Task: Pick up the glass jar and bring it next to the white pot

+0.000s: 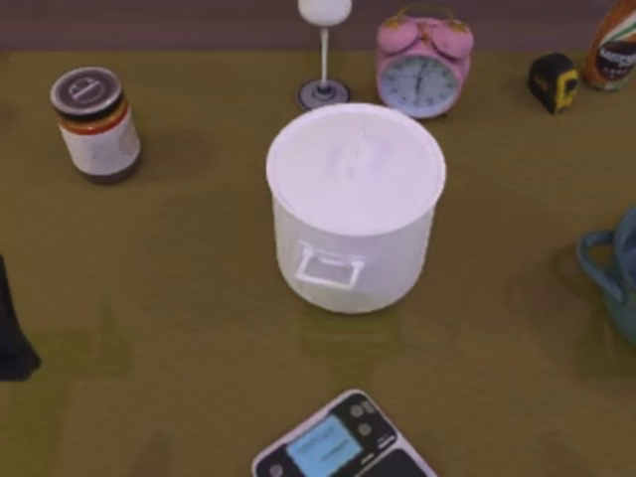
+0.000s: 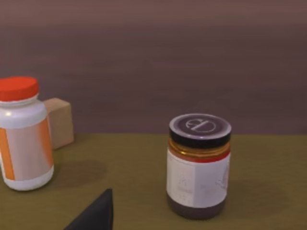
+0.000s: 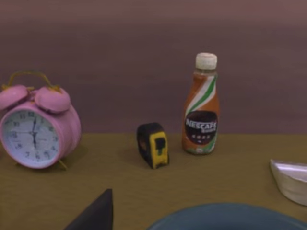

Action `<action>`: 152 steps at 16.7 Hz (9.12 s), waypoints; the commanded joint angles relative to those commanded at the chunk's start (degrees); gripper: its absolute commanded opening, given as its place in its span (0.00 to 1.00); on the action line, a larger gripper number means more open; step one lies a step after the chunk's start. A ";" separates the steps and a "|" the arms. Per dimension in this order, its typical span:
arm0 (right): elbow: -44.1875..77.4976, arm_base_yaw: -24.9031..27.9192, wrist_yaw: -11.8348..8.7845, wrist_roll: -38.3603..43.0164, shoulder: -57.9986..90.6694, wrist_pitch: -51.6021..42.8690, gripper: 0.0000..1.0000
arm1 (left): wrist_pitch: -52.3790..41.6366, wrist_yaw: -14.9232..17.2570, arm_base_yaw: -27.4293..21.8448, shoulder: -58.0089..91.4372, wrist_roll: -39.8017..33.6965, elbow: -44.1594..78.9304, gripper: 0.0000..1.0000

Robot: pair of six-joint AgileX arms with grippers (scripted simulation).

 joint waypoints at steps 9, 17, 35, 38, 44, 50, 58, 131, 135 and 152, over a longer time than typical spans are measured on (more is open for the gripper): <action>0.00 0.00 0.00 0.00 0.00 0.00 1.00 | -7.81 1.72 -0.42 13.77 3.61 10.15 1.00; 0.00 0.00 0.00 0.00 0.00 0.00 1.00 | -24.95 4.98 -0.20 48.00 13.39 43.58 1.00; 0.00 0.00 0.00 0.00 0.00 0.00 1.00 | -67.48 11.41 1.45 135.15 38.36 131.61 1.00; 0.00 0.00 0.00 0.00 0.00 0.00 1.00 | -71.33 11.87 1.68 143.38 40.65 139.76 1.00; 0.00 0.00 0.00 0.00 0.00 0.00 1.00 | -73.60 12.12 1.83 148.28 42.00 144.58 1.00; 0.00 0.00 0.00 0.00 0.00 0.00 1.00 | -71.51 12.04 1.41 148.98 41.60 143.26 1.00; 0.00 0.00 0.00 0.00 0.00 0.00 1.00 | -65.20 11.92 0.75 151.26 40.94 139.37 1.00; 0.00 0.00 0.00 0.00 0.00 0.00 1.00 | -36.24 -5.45 -18.48 113.78 -17.06 76.64 0.00; 0.00 0.00 0.00 0.00 0.00 0.00 1.00 | -35.25 -5.44 -18.43 114.47 -17.03 76.16 0.00; 0.00 0.00 0.00 0.00 0.00 0.00 1.00 | -35.25 -5.44 -18.43 114.47 -17.03 76.16 1.00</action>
